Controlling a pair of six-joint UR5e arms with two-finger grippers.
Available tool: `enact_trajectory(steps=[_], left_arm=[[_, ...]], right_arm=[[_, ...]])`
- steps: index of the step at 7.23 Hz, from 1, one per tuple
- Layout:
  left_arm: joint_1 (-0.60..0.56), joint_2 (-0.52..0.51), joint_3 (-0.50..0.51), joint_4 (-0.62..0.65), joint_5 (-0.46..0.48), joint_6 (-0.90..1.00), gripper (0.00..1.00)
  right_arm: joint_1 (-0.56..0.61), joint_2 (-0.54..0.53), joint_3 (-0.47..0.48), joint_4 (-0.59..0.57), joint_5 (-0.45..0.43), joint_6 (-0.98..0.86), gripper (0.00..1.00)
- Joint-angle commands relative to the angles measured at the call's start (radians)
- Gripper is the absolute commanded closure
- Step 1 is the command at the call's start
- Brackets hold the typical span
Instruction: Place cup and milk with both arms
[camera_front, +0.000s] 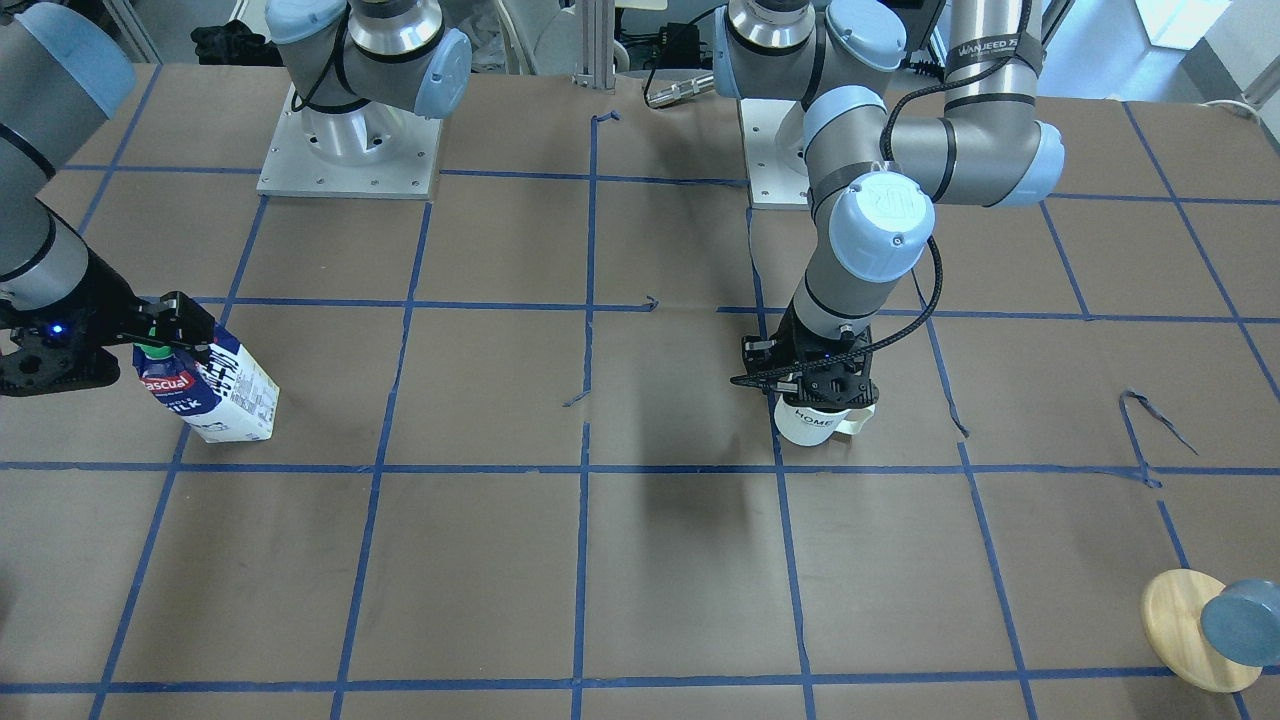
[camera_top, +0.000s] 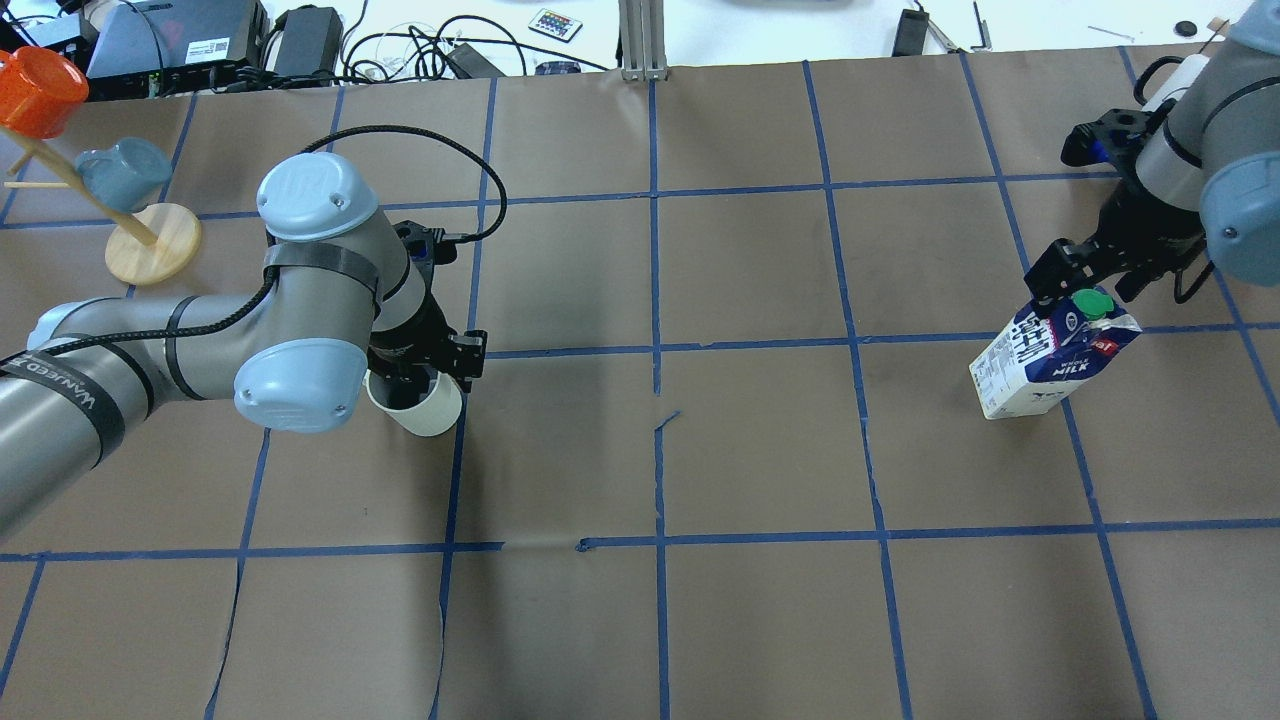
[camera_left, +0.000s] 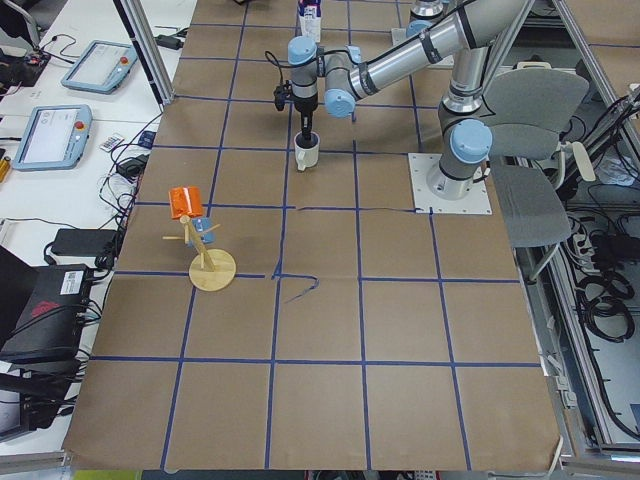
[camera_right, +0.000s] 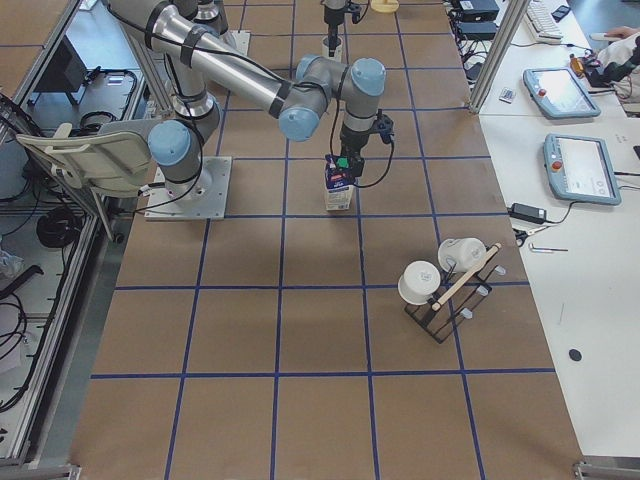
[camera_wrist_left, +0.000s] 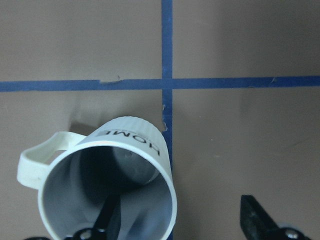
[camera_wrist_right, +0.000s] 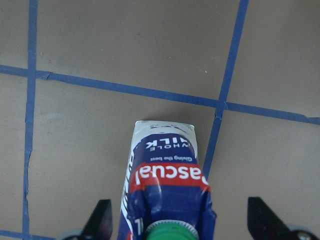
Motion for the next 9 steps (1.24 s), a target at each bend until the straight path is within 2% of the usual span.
enact_trajectory(steps=[1,2,5,6,9], left_arm=[[0.0,-0.001,0.005,0.001,0.001,0.025,1.0],[0.002,0.001,0.007,0.004,0.002,0.025,1.0],[-0.014,0.021,0.065,-0.045,0.004,-0.01,1.0],[-0.064,0.027,0.065,-0.048,-0.009,-0.123,1.0],[-0.331,-0.015,0.08,-0.045,-0.061,-0.429,1.0]], right_arm=[[-0.001,0.001,0.001,0.009,-0.001,0.006,0.17],[-0.001,0.004,0.001,0.01,-0.003,0.006,0.26],[-0.001,0.004,0.0,0.015,0.002,0.006,0.35],[-0.001,0.004,-0.005,0.015,0.003,0.006,0.38],[-0.001,0.001,-0.012,0.016,0.013,0.005,0.56]])
